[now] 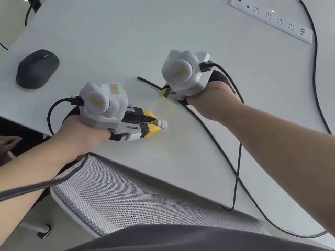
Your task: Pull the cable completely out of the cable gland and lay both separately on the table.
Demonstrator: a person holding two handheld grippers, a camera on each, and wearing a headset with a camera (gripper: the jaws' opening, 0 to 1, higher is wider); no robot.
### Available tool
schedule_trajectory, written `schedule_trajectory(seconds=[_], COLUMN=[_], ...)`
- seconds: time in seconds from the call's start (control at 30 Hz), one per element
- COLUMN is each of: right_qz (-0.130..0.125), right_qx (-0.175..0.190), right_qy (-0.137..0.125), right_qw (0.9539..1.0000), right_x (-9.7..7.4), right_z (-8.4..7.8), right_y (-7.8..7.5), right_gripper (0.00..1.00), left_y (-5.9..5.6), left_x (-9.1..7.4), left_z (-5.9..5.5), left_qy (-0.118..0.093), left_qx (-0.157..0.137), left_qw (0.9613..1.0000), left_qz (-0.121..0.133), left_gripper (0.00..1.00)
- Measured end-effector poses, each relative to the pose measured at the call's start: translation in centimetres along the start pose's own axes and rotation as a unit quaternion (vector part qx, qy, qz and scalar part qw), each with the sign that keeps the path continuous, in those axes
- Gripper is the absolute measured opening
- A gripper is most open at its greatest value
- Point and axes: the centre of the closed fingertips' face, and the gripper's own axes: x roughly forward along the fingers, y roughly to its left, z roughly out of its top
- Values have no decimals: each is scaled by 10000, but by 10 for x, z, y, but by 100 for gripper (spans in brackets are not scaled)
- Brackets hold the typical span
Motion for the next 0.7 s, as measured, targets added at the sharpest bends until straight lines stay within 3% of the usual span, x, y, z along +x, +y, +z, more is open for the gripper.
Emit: schedule_trajectory(seconds=[0.7], right_qz=[-38], right_qx=[54], right_qy=[50], right_qw=[10000], right_x=[0], right_z=[-1], right_y=[-1], right_gripper=[1], left_y=[-1], left_x=[2], left_z=[-6], left_qy=[190], left_qx=[259], left_qw=[9995], left_qz=[1], left_gripper=[16])
